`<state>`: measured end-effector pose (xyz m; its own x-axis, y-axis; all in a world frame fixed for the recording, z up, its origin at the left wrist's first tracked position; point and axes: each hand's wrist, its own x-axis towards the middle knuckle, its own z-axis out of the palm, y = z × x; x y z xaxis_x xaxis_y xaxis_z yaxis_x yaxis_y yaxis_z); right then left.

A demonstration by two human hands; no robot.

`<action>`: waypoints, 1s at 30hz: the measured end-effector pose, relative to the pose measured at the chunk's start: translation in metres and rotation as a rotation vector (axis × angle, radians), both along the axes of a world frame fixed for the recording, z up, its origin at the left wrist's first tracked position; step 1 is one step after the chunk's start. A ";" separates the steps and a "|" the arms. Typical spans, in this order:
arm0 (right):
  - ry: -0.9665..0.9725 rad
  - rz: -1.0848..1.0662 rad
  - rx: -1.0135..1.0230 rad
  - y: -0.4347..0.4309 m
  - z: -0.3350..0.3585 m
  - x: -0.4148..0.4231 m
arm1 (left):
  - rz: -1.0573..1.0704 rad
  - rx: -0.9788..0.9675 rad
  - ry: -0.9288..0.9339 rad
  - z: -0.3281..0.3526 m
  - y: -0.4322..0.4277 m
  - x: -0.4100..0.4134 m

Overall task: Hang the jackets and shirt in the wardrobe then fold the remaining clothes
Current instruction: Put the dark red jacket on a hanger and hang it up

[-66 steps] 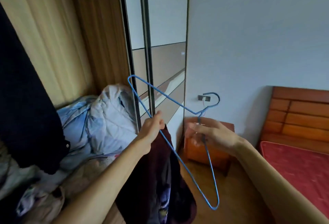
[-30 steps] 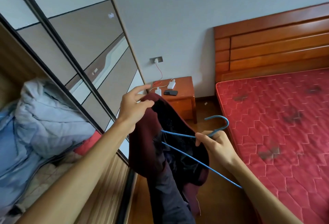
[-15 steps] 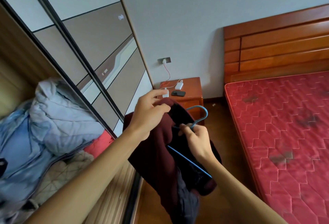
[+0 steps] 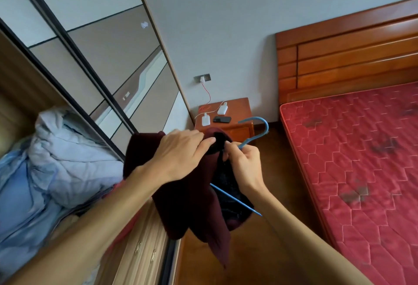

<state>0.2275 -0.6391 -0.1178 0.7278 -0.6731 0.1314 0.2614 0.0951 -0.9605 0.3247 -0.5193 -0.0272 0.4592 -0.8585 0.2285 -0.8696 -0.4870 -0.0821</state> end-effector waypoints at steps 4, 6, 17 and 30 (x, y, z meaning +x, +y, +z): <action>0.018 0.054 -0.008 -0.002 -0.005 0.013 | 0.064 0.039 0.038 -0.010 -0.001 -0.005; 0.066 0.091 -0.136 -0.006 -0.008 0.016 | 0.098 0.062 0.155 -0.010 0.004 0.004; 0.208 -0.056 -0.659 -0.021 -0.155 -0.047 | 0.302 -0.318 0.568 -0.039 0.040 0.056; 0.868 0.376 -0.175 -0.004 -0.258 -0.016 | 0.253 -0.505 0.654 -0.008 0.059 0.013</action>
